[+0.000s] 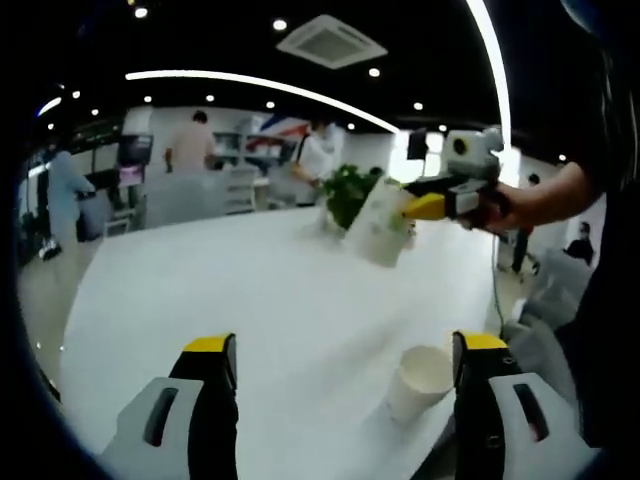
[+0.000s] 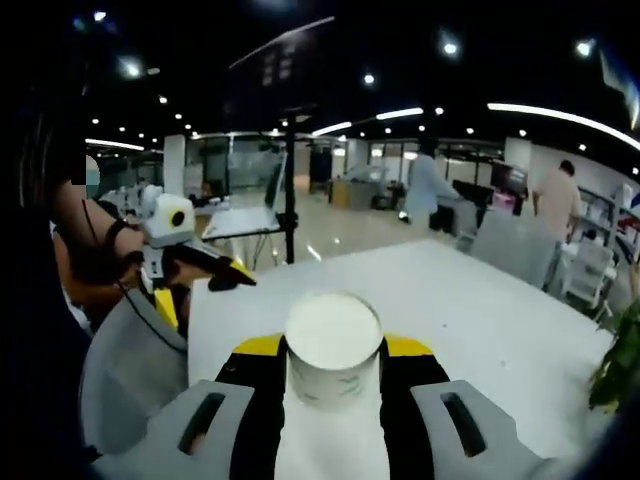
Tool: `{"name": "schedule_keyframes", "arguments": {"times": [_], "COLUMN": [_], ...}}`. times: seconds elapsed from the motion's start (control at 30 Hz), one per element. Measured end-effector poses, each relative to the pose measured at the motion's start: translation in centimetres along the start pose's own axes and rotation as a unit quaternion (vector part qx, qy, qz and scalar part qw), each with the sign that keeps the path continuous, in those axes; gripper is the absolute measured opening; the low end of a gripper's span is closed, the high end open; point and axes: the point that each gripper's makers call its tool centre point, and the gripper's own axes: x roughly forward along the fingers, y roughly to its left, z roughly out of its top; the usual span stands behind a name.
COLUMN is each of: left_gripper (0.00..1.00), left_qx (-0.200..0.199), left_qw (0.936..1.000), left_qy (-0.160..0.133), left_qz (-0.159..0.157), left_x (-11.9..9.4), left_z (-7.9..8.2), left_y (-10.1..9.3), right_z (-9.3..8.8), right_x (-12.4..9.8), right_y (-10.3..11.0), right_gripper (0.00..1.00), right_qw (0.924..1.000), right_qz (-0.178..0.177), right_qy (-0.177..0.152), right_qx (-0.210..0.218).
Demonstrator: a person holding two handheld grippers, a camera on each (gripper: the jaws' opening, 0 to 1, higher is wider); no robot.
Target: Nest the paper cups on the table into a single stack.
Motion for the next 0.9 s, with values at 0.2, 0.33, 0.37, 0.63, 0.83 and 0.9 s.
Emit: {"name": "schedule_keyframes", "arguments": {"times": [0.2, 0.33, 0.37, 0.63, 0.83, 0.9], "left_gripper": [0.85, 0.85, 0.85, 0.85, 0.84, 0.84], "left_qx": [-0.009, -0.008, -0.005, -0.006, -0.009, -0.008], "left_qw": [0.9998, 0.9995, 0.9994, 0.9987, 0.9977, 0.9973], "left_qy": [0.0, -0.002, -0.001, -0.005, -0.007, -0.008], "left_qz": [-0.02, -0.03, -0.033, -0.05, -0.067, -0.073], "left_x": [0.6, 1.3, 1.5, 2.4, 3.1, 3.3], "left_z": [0.5, 0.9, 1.0, 1.8, 2.2, 2.4], "left_y": [-0.7, -1.1, -1.2, -1.7, -2.5, -2.8], "right_z": [1.3, 2.5, 2.8, 5.1, 6.2, 6.2], "right_x": [-0.1, 0.1, 0.2, 1.0, 1.7, 2.0], "right_y": [0.5, 0.6, 0.7, 1.5, 2.5, 2.8], "right_gripper": [0.33, 0.33, 0.33, 0.33, 0.33, 0.33], "right_qw": [0.9999, 0.9997, 0.9996, 0.9984, 0.997, 0.997], "right_qz": [0.005, 0.009, 0.01, 0.022, 0.037, 0.04], "right_qy": [-0.012, -0.023, -0.028, -0.052, -0.068, -0.066], "right_qx": [-0.001, 0.004, 0.006, 0.002, 0.005, 0.003]}}
